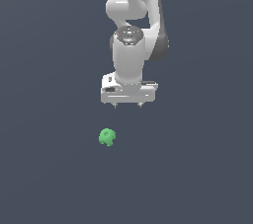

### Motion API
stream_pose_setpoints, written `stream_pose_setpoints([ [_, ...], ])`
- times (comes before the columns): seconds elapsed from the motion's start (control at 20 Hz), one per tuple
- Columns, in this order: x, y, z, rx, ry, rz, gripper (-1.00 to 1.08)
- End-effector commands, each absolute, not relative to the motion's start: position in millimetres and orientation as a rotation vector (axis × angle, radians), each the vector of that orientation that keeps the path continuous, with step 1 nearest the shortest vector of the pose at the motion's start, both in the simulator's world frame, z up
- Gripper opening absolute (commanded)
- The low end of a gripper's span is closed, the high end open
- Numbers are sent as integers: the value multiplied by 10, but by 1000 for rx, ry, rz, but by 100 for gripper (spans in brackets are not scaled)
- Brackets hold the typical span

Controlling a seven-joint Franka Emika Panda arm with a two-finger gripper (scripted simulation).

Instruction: Pick up the object and move it to a goal position.

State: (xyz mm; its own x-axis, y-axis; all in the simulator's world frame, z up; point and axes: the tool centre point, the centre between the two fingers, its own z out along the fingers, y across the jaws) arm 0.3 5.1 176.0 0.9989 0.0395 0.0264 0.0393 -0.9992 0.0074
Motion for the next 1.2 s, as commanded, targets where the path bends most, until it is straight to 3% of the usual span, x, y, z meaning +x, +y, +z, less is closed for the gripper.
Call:
stream_pose_setpoints([
  [0.0, 3, 50, 1760, 3134, 62, 42, 100],
  [0.5, -2, 293, 1855, 3113, 197, 58, 100],
  [1.15, 260, -6, 1630, 3131, -2, 41, 100],
])
